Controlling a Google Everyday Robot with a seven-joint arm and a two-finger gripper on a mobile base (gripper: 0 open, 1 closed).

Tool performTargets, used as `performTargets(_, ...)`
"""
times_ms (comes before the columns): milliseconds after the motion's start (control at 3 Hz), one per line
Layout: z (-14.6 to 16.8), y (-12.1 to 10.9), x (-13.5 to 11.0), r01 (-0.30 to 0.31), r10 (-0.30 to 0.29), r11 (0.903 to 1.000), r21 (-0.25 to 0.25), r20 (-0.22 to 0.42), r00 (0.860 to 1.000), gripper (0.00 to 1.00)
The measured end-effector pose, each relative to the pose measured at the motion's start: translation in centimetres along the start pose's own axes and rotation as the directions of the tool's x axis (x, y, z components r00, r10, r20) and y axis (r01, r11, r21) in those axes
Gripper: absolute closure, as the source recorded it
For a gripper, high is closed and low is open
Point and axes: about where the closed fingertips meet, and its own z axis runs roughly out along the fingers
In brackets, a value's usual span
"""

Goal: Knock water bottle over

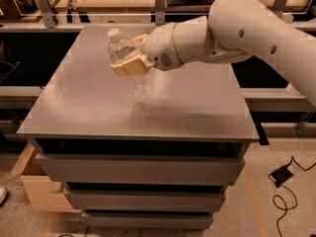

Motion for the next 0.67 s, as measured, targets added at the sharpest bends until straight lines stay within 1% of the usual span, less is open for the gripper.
performTargets(333,-0.9,-0.8,-0.2,0.068,-0.068,0.9977,-0.003,-0.156,0.985,1.00)
performTargets(667,0.4,-1.0,1.3,0.116,-0.139,0.9895,-0.085,-0.346,0.928,1.00)
